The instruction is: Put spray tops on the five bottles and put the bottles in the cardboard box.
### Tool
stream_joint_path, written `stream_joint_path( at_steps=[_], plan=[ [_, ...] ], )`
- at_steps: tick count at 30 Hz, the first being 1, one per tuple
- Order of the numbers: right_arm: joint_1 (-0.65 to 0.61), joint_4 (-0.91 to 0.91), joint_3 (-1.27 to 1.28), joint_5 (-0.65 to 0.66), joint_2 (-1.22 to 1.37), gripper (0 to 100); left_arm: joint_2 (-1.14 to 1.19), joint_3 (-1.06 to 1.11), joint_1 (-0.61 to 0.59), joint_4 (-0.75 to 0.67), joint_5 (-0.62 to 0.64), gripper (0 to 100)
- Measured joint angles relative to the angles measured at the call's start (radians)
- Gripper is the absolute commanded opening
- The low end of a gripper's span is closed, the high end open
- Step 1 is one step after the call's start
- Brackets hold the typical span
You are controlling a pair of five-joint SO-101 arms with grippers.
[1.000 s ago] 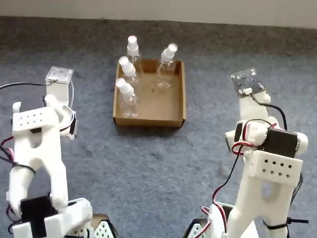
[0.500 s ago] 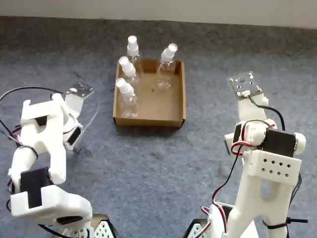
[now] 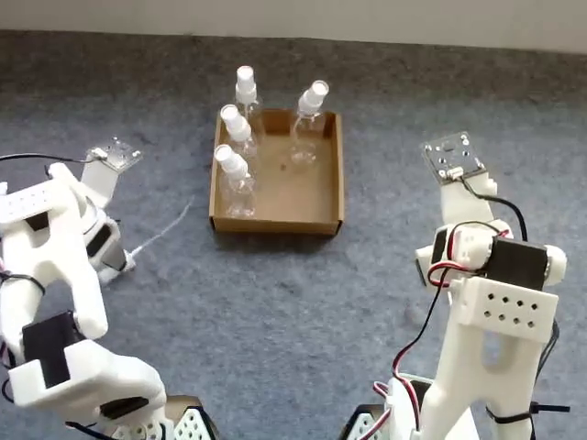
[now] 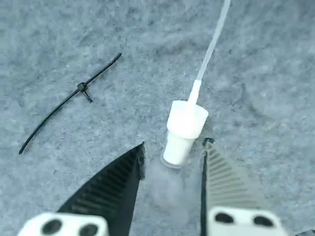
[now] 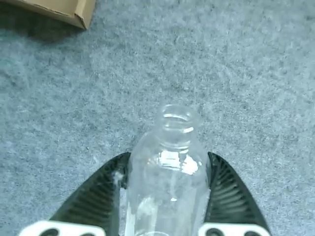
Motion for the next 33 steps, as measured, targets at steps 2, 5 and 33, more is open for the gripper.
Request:
stream_joint_path(
  at_steps=[2,5,33],
  plan=[
    [0.0,0.0,0.0,0.0,-0.002,10.9,0.0,0.0,0.0,0.0,0.048,12],
    [0.0,0.0,0.0,0.0,-0.006,10.9,0.0,0.0,0.0,0.0,0.184,12],
    [0.0,0.075,0.0,-0.002,-0.006,10.9,0.276,-0.086,0.086,-0.034,-0.057,10]
  ],
)
